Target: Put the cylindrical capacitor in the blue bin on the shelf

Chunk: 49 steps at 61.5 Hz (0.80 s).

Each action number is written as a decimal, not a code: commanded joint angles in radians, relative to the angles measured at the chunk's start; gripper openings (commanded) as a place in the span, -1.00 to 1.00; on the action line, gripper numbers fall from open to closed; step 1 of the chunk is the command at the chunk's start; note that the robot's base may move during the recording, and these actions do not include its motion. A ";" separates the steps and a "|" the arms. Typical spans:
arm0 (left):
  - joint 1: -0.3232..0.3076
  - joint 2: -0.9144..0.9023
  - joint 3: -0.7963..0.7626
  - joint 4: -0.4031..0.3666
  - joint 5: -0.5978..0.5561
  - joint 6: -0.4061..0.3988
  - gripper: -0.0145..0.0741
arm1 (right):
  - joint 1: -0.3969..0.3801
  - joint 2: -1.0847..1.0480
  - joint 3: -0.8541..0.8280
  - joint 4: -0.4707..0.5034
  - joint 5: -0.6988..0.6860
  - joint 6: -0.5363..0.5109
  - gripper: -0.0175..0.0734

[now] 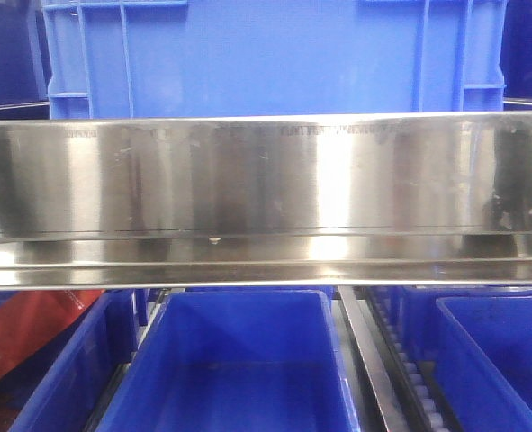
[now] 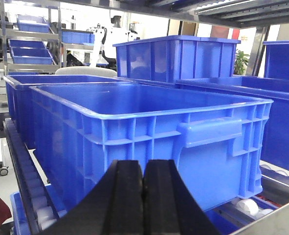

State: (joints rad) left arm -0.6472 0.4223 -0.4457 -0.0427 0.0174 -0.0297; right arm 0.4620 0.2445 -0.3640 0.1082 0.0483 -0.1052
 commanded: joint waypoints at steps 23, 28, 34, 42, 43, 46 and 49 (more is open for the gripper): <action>-0.004 -0.007 0.003 -0.001 -0.017 0.000 -0.92 | -0.011 -0.009 0.016 -0.005 -0.015 -0.002 -0.98; -0.004 -0.007 0.003 -0.001 -0.017 0.000 -0.92 | -0.072 -0.033 0.063 -0.009 -0.028 -0.002 -0.98; -0.004 -0.007 0.003 -0.001 -0.017 0.000 -0.92 | -0.187 -0.059 0.140 -0.009 -0.038 0.040 -0.98; -0.004 -0.007 0.003 -0.001 -0.017 0.000 -0.92 | -0.335 -0.085 0.235 -0.009 -0.069 0.040 -0.98; -0.004 -0.007 0.003 -0.001 -0.017 0.000 -0.92 | -0.347 -0.090 0.249 -0.009 -0.073 0.040 -0.98; -0.004 -0.007 0.003 -0.001 -0.017 0.000 -0.92 | -0.379 -0.107 0.280 -0.009 -0.088 0.040 -0.98; -0.004 -0.007 0.003 -0.001 -0.017 0.000 -0.92 | -0.395 -0.128 0.306 -0.009 -0.111 0.040 -0.98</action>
State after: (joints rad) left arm -0.6472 0.4220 -0.4433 -0.0427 0.0174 -0.0297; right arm 0.1057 0.1482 -0.1031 0.1063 0.0000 -0.0691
